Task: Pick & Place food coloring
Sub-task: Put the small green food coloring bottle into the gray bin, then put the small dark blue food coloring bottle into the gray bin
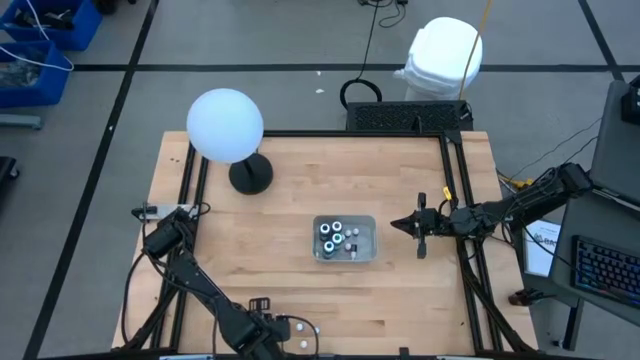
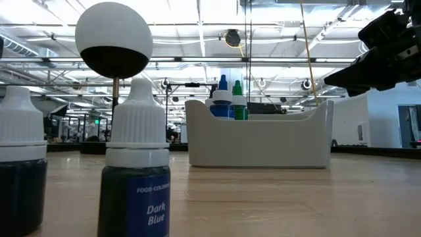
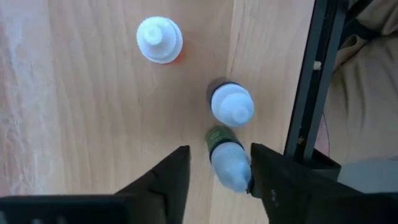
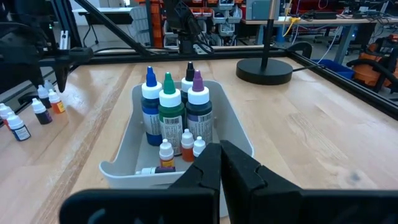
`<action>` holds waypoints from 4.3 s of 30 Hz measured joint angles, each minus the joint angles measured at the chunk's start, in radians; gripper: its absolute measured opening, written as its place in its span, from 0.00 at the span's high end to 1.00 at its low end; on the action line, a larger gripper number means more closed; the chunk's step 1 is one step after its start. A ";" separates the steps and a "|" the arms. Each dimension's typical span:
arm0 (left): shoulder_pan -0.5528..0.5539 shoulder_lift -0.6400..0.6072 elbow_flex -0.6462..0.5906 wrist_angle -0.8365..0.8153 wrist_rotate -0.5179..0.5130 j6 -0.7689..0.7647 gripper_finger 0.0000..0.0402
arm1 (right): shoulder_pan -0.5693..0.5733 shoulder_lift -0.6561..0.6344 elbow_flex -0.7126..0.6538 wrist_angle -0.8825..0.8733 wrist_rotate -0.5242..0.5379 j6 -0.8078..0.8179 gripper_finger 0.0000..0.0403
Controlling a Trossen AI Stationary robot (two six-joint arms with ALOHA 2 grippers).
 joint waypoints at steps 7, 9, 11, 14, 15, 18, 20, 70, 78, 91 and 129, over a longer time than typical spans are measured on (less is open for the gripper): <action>0.000 0.000 0.000 0.019 0.002 0.005 0.71 | 0.000 0.000 0.000 0.000 0.000 0.000 1.00; 0.000 0.000 0.000 0.019 0.018 0.005 0.75 | 0.000 0.000 0.000 0.000 0.000 0.000 1.00; 0.000 0.000 0.000 0.019 0.055 0.005 0.79 | 0.000 0.000 0.000 0.000 0.000 0.000 1.00; 0.000 0.000 0.000 0.012 0.089 0.009 0.83 | 0.000 0.000 0.000 0.000 0.000 0.000 1.00; 0.000 -0.001 0.000 0.007 0.091 0.011 0.83 | 0.000 0.000 0.000 0.000 0.000 0.000 1.00; 0.008 -0.009 0.000 -0.044 0.122 0.028 0.83 | 0.000 0.000 0.000 0.000 0.000 0.000 1.00; 0.022 -0.010 0.018 -0.117 0.138 0.056 0.83 | 0.000 0.000 0.000 0.000 0.000 0.000 1.00; 0.739 0.189 0.545 0.041 -0.015 1.070 0.83 | 0.000 -0.001 0.000 -0.040 -0.002 -0.053 1.00; 0.719 0.252 0.545 0.035 -0.047 1.070 0.83 | 0.000 -0.001 0.000 -0.042 -0.002 -0.053 1.00; 0.731 0.291 0.546 0.031 -0.065 1.053 0.83 | 0.000 -0.001 0.000 -0.037 -0.001 -0.053 1.00; 0.730 0.251 0.561 0.028 -0.045 1.033 0.54 | 0.000 -0.001 0.000 -0.038 -0.001 -0.053 1.00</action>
